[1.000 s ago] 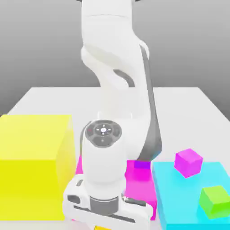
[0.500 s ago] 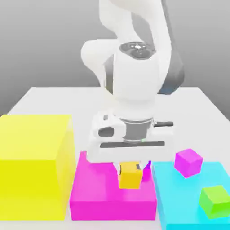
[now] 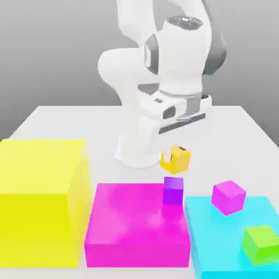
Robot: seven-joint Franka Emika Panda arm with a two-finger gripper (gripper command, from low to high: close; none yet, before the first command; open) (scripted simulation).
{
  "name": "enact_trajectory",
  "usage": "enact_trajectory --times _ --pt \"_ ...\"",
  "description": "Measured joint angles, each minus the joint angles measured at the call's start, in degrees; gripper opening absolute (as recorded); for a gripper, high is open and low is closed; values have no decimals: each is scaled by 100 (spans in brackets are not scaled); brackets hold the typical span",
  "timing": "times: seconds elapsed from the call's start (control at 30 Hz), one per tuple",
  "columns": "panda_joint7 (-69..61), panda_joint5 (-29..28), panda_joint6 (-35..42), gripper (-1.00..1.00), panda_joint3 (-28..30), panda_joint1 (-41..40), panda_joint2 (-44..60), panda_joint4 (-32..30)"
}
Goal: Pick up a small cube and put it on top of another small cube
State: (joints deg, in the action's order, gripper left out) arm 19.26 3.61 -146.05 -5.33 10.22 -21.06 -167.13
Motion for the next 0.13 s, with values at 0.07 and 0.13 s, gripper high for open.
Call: enact_trajectory --times 0.07,0.13 --pt "7 -14 -446 100 -20 -13 362 -85" --pt "6 -13 -446 100 -20 -13 362 -84"
